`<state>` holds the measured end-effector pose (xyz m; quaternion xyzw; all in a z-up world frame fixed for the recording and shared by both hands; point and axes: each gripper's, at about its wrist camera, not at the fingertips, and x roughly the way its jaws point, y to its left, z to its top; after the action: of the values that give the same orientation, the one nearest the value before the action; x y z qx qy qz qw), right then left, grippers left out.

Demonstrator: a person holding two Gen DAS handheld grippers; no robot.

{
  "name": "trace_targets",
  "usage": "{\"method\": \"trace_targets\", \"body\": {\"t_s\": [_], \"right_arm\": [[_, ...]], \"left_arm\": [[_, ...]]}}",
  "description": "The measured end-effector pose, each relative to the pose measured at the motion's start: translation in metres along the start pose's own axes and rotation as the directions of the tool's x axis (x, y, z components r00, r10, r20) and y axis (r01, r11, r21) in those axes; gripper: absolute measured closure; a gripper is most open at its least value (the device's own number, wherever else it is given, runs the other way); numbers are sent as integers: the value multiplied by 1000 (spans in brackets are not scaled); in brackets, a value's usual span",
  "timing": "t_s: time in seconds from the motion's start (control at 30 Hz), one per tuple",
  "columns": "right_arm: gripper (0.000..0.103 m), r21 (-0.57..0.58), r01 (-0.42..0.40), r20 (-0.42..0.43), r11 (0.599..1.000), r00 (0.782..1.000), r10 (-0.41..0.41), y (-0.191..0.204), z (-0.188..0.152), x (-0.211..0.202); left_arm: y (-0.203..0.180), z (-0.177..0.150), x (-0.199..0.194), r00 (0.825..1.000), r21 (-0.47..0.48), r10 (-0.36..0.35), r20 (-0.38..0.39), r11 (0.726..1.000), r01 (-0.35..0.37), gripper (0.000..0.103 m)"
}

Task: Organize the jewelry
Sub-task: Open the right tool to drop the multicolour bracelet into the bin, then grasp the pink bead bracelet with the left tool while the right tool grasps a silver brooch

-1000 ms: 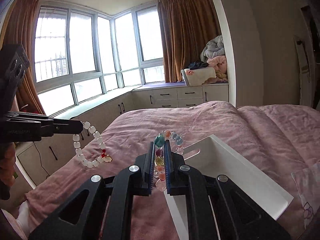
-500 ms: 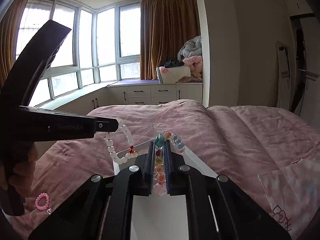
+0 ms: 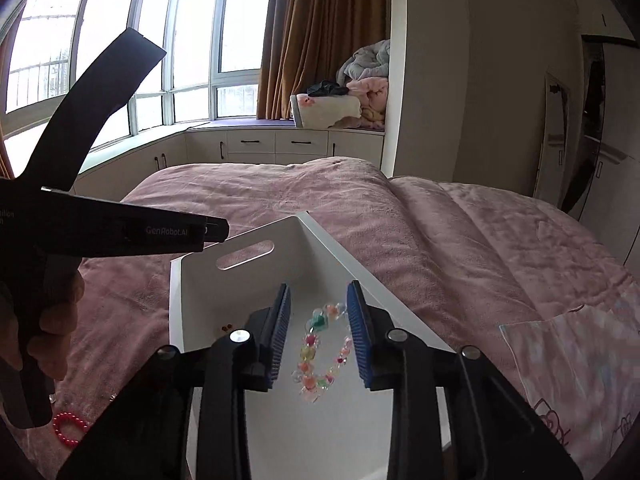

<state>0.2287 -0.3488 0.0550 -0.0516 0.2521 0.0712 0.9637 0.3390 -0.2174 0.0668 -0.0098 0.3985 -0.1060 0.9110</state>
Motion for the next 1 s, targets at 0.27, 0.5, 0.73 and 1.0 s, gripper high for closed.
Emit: {"method": "trace_targets", "body": {"t_s": [0.27,0.5,0.73,1.0], "right_arm": [[38,-5,-9,50,1000,999,9,8,-3,-5],[20,-48,-56,158,997,985,63,34,-3,-36],[17,-90,-182,157,979,968,194,75,-8,-50],[18,-174,-283,144,943,940,309,122,-21,-58]], "left_arm": [[19,-9,-25,994,80,88,65,992,-93,37],[45,-22,-80,978,163,132,164,974,-159,18],[83,-41,-136,963,137,168,211,970,-200,10],[137,-78,-175,944,89,244,220,959,-269,10]]}}
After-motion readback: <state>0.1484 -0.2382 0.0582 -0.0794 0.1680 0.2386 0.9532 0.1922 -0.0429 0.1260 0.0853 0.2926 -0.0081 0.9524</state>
